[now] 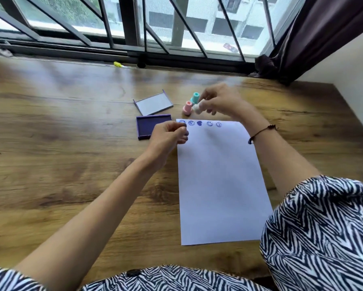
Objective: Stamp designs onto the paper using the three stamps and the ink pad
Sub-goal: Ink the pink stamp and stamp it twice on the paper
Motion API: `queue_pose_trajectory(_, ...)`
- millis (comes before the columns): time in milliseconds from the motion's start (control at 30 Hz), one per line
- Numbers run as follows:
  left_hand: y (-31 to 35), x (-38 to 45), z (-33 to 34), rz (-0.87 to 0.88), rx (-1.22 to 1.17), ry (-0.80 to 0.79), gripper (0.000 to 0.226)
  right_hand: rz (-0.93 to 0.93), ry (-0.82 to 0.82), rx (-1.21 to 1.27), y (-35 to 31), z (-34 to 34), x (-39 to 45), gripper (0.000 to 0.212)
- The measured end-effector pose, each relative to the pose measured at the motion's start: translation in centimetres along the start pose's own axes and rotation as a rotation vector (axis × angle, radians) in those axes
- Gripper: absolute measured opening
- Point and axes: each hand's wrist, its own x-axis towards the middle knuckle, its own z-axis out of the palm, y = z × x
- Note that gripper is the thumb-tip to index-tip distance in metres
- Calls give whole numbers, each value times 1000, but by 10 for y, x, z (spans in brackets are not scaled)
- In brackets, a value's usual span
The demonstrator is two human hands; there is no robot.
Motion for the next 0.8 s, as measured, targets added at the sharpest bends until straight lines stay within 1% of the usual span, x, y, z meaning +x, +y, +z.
queue_pose_trajectory(33, 1, 0, 1, 21, -14, 11, 9, -13, -51, 112, -5, 4, -8, 12)
queue_pose_trajectory(100, 3, -1, 2, 71, -28, 32, 8, -41, -123, 230, -14, 14, -21, 12)
queue_pose_trajectory(267, 3, -3, -5, 143, -31, 132, 19, -58, -134, 333, -22, 25, -34, 7)
queue_pose_trajectory(333, 3, -5, -10, 161, -31, 136, 16, -71, -134, 346, -24, 31, -36, 3)
queue_pose_trajectory(433, 4, -10, -16, 191, -50, 164, 3, -99, -121, 378, -27, 42, -39, 3)
queue_pose_trajectory(467, 3, -11, -19, 196, -67, 176, 2, -114, -112, 394, -28, 46, -40, 7)
queue_pose_trajectory(533, 3, -13, -24, 202, -108, 193, 3, -154, -79, 417, -31, 56, -41, 17)
queue_pose_trajectory(567, 3, -14, -27, 201, -125, 203, 4, -171, -59, 425, -34, 61, -41, 19)
queue_pose_trajectory(700, 5, -14, -34, 172, -168, 241, 8, -221, 18, 410, -43, 74, -39, 14)
queue_pose_trajectory(800, 7, -14, -36, 137, -264, 258, 12, -268, 82, 300, -45, 80, -38, 11)
